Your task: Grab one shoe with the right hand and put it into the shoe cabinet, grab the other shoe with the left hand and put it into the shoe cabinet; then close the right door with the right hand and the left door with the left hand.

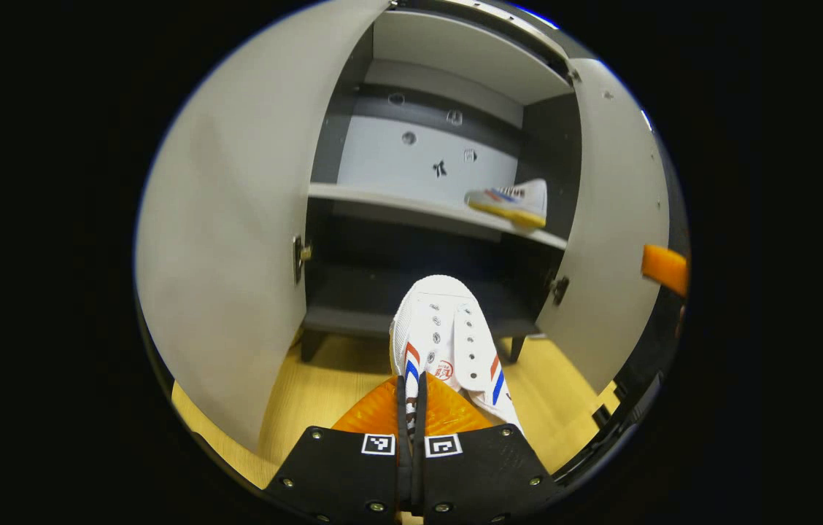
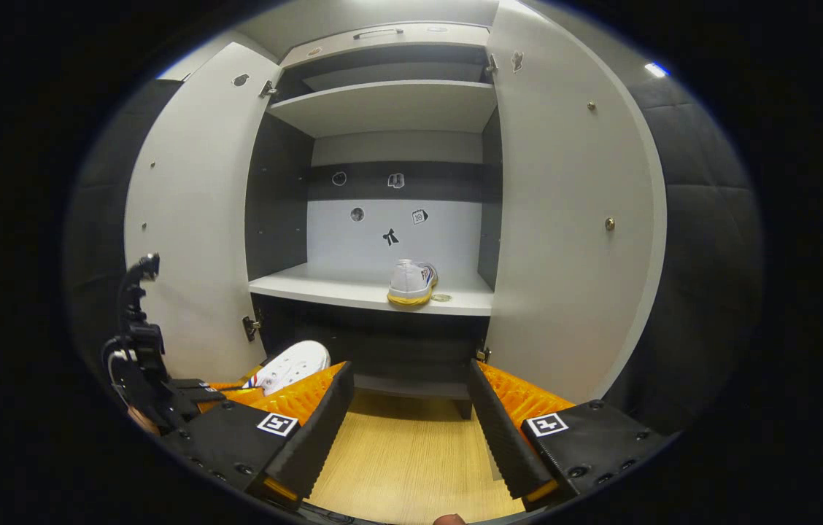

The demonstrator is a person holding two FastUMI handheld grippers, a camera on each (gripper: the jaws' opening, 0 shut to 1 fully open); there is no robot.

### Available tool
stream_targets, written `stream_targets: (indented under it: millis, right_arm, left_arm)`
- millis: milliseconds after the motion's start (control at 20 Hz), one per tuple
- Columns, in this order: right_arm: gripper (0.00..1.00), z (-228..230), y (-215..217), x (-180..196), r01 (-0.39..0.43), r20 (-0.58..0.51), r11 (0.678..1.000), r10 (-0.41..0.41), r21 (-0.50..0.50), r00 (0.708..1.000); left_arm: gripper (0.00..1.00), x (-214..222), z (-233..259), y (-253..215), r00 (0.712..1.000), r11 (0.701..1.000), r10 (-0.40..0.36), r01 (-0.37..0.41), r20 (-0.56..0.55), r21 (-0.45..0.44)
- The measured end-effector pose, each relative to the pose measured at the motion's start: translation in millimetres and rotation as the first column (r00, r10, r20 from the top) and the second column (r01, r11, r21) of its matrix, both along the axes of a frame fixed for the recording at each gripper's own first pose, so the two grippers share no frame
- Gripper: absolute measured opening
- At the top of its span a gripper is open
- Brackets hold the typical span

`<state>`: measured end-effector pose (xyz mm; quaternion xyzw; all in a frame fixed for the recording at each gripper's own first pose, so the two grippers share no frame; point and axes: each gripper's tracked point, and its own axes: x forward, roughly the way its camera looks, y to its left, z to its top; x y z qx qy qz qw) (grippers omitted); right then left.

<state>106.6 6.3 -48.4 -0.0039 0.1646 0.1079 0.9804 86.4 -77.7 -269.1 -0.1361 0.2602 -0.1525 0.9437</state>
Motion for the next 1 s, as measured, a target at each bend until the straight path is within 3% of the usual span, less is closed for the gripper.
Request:
stream_targets:
  millis: [350, 1000]
  right_arm:
    - [0.97, -10, 8, -7, -0.031, -0.009, 1.000, 0.031, -0.005, 0.999]
    - [0.98, -14, -8, 10, -0.004, 0.019, 1.000, 0.003, 0.005, 1.000]
  left_arm:
    - [0.00, -3, 3, 2, 0.994, 0.999, 0.028, -0.025, 0.104, -0.034]
    - [0.00, -1, 2, 1, 0.959, 0.994, 0.110, -0.110, 0.260, -0.015]
